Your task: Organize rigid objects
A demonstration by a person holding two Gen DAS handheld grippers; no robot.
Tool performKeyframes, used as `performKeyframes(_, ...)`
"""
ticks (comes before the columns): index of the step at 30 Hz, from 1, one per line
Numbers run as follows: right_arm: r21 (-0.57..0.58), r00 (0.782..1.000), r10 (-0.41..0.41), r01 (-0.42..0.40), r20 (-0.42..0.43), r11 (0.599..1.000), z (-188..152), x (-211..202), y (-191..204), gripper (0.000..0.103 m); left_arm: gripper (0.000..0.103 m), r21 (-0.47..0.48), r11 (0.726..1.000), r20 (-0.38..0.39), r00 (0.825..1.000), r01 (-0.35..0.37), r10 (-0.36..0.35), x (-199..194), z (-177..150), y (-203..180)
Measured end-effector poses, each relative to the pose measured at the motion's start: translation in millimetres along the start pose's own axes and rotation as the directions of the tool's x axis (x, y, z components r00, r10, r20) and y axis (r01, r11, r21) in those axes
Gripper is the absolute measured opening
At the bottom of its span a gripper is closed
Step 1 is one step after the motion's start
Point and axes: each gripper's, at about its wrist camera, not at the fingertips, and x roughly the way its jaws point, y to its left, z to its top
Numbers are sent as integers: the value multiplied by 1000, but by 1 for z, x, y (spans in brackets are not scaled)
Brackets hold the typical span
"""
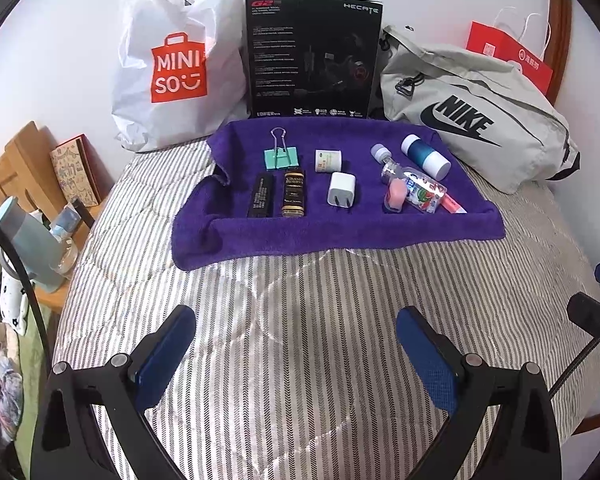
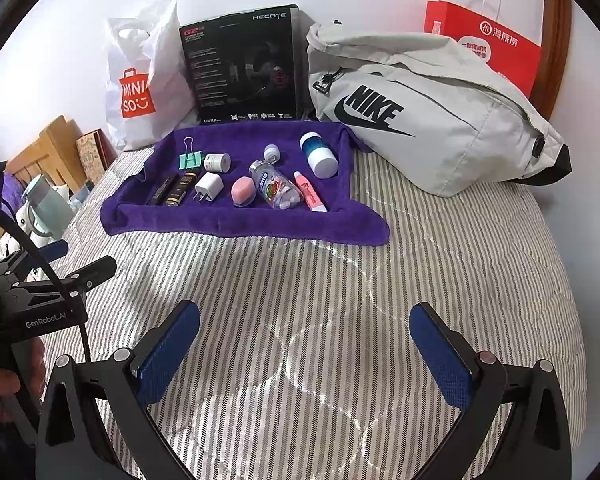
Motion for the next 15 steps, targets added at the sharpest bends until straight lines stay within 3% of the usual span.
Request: performKeyframes(15, -4, 1000, -2, 2, -11, 1000, -2, 4, 1, 103, 101, -12, 1000, -1, 1000, 2, -2, -1, 0, 4)
